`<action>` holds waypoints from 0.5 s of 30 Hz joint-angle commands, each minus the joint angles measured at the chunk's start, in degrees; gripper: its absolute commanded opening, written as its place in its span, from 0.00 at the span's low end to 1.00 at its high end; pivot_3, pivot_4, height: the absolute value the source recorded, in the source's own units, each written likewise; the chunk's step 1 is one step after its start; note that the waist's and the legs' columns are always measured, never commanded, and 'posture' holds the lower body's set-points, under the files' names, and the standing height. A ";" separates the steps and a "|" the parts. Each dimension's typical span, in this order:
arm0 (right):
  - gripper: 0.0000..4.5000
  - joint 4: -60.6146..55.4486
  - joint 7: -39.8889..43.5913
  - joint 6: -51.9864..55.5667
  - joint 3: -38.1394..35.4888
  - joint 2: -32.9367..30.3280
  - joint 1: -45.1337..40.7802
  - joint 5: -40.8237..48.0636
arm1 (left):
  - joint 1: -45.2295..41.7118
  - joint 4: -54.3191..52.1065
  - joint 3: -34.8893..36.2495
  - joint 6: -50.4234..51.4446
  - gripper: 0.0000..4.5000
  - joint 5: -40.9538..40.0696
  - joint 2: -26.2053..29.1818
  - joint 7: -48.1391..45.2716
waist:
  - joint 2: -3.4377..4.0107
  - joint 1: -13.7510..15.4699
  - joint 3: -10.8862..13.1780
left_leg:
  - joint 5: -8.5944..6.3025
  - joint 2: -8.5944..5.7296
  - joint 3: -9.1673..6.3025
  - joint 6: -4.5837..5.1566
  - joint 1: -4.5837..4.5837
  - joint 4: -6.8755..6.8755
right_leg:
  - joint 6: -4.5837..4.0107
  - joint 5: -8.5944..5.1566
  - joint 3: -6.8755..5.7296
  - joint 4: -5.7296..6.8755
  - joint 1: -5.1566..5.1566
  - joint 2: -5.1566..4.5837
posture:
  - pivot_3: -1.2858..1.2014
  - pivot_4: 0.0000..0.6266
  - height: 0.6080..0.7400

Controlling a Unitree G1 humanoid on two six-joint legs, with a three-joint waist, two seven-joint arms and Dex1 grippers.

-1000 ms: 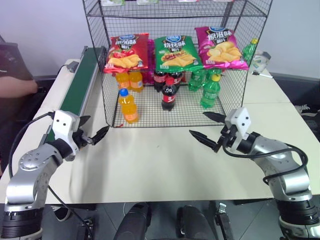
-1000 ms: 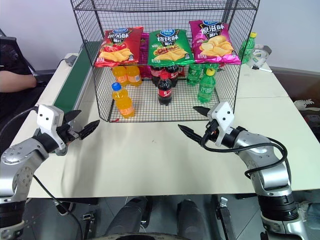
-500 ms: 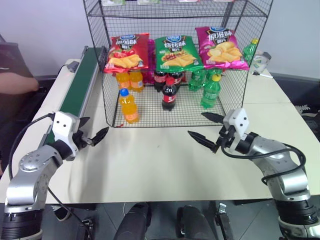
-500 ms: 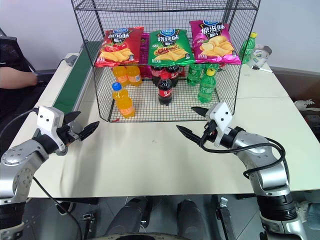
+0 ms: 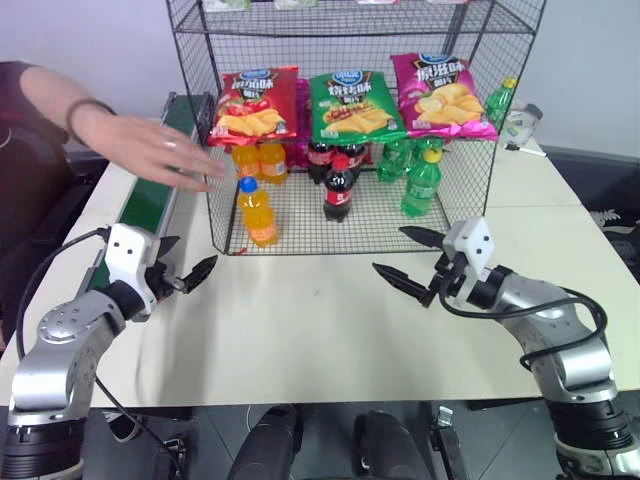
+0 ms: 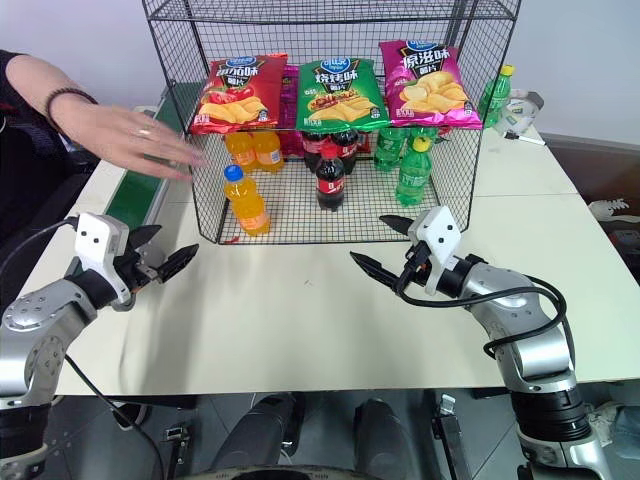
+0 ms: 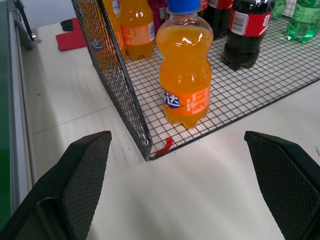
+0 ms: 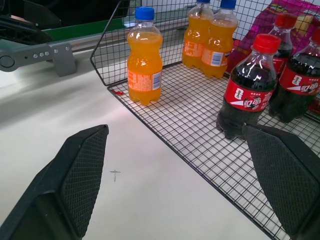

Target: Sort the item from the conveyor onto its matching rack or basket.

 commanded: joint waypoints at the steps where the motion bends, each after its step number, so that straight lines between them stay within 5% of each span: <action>1: 1.00 -2.97 -0.08 -0.10 -0.36 0.18 0.66 1.16 | 0.77 -2.82 2.04 0.30 0.99 -0.72 0.58 0.50 | 0.00 0.00 0.00 | 0.00 0.00 0.00 0.00 0.00 0.00 | 0.00 0.00 0.00 0.00 0.00 0.00 | 0.52 0.24 1.00; 15: 1.00 -2.07 -0.51 -0.14 1.28 1.49 -1.00 0.69 | 0.23 -2.82 2.01 -1.14 0.99 -0.35 -0.97 2.55 | 0.00 0.00 0.00 | 0.00 0.01 0.00 0.00 0.00 -0.01 | 0.00 0.00 0.00 -0.03 -0.01 0.00 | 0.52 0.24 1.00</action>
